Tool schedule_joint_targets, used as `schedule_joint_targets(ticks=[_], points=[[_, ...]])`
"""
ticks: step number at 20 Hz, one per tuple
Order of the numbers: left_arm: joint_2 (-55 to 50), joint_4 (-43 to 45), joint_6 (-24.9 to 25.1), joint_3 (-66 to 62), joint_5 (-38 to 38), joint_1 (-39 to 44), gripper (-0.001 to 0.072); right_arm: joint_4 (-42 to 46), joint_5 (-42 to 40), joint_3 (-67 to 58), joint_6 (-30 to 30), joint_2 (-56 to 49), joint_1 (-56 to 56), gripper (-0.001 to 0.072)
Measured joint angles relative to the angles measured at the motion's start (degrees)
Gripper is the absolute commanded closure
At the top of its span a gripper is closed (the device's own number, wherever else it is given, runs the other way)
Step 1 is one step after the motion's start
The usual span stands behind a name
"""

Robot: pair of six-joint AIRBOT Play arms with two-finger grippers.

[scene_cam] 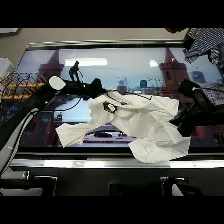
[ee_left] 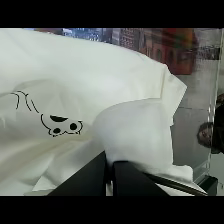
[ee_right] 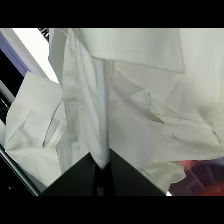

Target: Fold the clothes and pants, and hang the long-sleeved shirts on hangers.

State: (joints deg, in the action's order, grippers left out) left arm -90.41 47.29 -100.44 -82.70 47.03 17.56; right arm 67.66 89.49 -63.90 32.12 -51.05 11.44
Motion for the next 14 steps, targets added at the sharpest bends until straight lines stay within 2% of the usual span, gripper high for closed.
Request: schedule_joint_targets(ticks=[7, 14], points=[[-0.04, -0.11, 0.09, -2.21, -0.61, 0.15, 0.0691, 1.09, -5.14, 1.03, 3.69, -0.70, 0.00, 0.0685], [-0.33, 0.28, -0.26, -2.43, -0.22, 0.68, 0.0691, 3.67, -8.66, 1.11, 3.98, 2.16, 0.00, 0.0685]])
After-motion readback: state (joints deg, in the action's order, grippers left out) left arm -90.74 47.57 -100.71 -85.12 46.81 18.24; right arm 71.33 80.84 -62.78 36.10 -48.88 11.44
